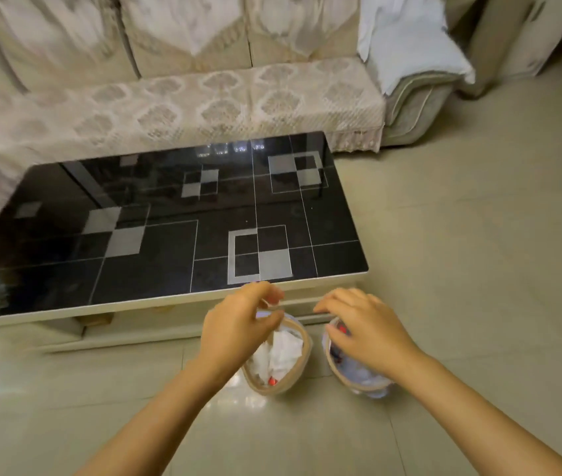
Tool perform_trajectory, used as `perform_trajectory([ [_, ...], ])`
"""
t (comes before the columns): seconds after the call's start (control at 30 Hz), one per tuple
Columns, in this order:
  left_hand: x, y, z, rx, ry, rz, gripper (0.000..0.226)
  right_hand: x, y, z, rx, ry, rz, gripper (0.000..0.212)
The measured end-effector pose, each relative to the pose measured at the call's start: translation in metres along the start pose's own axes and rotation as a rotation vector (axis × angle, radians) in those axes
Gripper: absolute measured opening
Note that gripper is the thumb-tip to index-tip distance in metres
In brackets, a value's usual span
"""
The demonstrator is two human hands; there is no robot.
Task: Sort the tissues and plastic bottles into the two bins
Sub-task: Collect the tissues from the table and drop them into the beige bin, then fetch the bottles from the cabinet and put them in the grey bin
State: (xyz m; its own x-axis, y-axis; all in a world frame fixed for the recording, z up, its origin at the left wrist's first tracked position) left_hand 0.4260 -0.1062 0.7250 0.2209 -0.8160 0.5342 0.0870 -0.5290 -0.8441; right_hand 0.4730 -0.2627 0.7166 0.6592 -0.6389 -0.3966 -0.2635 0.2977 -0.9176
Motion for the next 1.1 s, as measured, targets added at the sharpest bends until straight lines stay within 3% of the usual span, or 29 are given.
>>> perform_trajectory([
  [0.1,0.045,-0.06,-0.028,0.055,0.115,0.082,0.025,-0.038,-0.069,-0.022,0.087,-0.006,-0.024,0.026],
  [0.23,0.104,-0.123,-0.059,0.125,0.25,0.148,0.028,-0.085,-0.137,-0.058,0.144,-0.002,-0.06,0.03],
  [0.5,0.22,-0.181,-0.105,0.149,0.503,0.277,0.037,-0.113,-0.249,-0.14,0.286,0.063,-0.161,0.033],
  [0.73,0.343,-0.171,-0.112,0.178,0.711,0.277,0.038,-0.057,-0.331,-0.22,0.434,0.215,-0.246,0.03],
  [1.1,0.574,-0.063,-0.097,0.183,0.9,0.201,0.035,0.111,-0.447,-0.359,0.536,0.381,-0.319,0.027],
])
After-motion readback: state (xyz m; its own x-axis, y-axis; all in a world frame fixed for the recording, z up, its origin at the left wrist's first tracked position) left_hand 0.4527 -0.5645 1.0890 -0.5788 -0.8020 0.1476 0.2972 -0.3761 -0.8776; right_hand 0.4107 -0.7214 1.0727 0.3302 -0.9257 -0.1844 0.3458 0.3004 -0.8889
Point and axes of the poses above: each hand's wrist, its own z-axis towards the middle knuckle, its own y-axis out of the palm, x = y × z, the point moved 10 cm from there along z, towards the middle knuckle, and after that the axes turned 3 degrees about -z, right-handed, at the moved point
